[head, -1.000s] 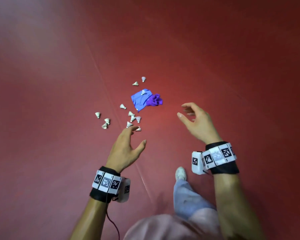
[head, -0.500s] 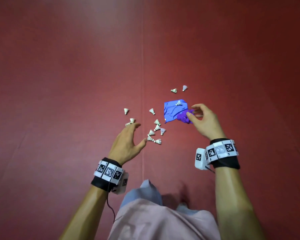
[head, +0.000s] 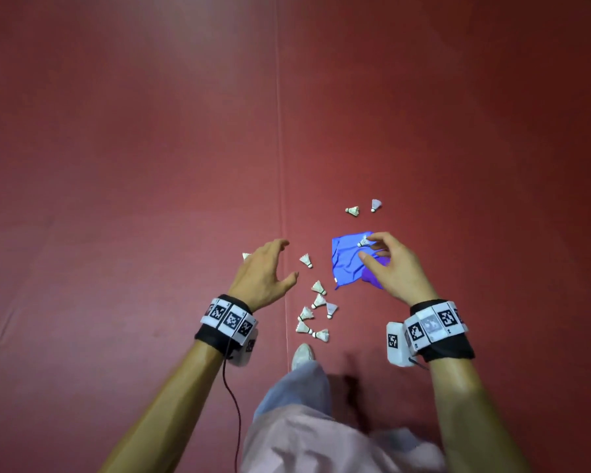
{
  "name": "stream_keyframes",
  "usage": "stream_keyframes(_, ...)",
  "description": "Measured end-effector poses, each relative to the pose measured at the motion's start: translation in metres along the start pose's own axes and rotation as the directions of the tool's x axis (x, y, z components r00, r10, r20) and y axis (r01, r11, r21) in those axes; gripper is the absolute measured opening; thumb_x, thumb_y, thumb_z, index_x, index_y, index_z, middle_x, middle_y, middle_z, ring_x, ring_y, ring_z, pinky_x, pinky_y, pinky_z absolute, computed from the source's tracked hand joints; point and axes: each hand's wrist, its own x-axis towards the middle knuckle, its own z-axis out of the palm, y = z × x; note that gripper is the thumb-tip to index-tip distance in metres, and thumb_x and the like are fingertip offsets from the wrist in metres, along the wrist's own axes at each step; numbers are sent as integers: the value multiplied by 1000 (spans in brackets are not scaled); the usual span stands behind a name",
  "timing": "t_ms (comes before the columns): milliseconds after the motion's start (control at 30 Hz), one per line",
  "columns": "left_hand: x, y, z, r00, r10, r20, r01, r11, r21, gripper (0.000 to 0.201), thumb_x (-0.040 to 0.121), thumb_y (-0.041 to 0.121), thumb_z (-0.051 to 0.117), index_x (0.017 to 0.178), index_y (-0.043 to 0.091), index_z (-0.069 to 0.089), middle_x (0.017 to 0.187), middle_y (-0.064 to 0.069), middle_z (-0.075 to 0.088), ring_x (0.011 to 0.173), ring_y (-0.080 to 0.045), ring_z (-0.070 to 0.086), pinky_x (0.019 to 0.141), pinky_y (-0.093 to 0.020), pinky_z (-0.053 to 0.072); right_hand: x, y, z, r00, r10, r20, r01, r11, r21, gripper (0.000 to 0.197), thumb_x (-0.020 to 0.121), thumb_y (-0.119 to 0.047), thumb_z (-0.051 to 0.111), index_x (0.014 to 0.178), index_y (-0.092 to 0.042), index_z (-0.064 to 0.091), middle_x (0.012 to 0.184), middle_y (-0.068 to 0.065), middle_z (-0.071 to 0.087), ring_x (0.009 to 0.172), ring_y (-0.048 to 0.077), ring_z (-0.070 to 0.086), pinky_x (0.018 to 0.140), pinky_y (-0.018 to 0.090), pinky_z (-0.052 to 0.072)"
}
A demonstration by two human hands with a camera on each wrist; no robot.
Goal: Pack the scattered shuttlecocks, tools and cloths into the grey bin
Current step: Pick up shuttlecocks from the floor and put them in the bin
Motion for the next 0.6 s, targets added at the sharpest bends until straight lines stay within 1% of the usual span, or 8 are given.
stream_keyframes(100,80,-17,-2,993,88,85,-93,994,59,65,89,47,65,142,17,45,136,-4,61,123,-22,59,100,-43,52,39,9,17,995,95,-4,-95,994,61,29,92,-25,75,119,-22,64,108,-4,67,103,12,65,94,28,49)
stream_keyframes(167,124,-31,14,979,121,164,-134,988,75,62,89,48,63,140,17,46,133,-2,62,120,-22,60,96,-43,53,63,30,33,984,175,25,-177,978,112,29,91,-23,77,117,-18,65,103,-7,65,96,9,66,92,26,50)
stream_keyframes(233,162,-51,42,960,115,254,-143,985,97,59,89,47,63,138,17,47,132,-3,62,117,-25,61,94,-43,53,89,64,55,968,240,78,-249,961,123,31,90,-22,78,116,-19,63,100,-7,64,90,6,64,89,26,50)
stream_keyframes(333,197,-88,102,921,58,386,-126,980,154,60,90,44,63,140,16,44,135,-7,60,117,-29,60,95,-43,52,125,127,94,925,333,181,-349,935,61,38,89,-23,79,121,-20,59,100,3,63,86,13,64,87,29,51)
stream_keyframes(433,212,-139,188,849,-36,528,-115,961,251,63,92,43,61,142,12,40,136,-11,57,120,-33,58,101,-45,47,155,218,146,847,443,293,-434,896,-100,45,88,-25,79,126,-18,56,93,3,61,86,23,67,87,34,54)
stream_keyframes(500,211,-176,250,787,-119,606,-114,937,331,63,93,43,61,143,10,38,136,-12,55,122,-35,56,103,-46,44,167,280,183,788,500,358,-441,865,-237,50,88,-29,79,129,-15,55,91,3,63,91,31,69,86,33,53)
stream_keyframes(533,206,-194,280,749,-161,643,-118,922,368,63,94,42,61,143,10,38,137,-13,54,123,-35,55,103,-46,43,170,310,202,758,521,391,-425,850,-310,52,89,-30,77,132,-14,54,96,6,66,95,31,69,87,32,51)
stream_keyframes(600,197,-229,345,688,-212,694,-149,895,421,62,95,38,61,144,10,38,139,-13,52,125,-34,53,104,-45,41,176,366,236,717,540,440,-349,825,-445,59,92,-33,72,142,-12,50,122,12,68,115,30,65,97,29,46)
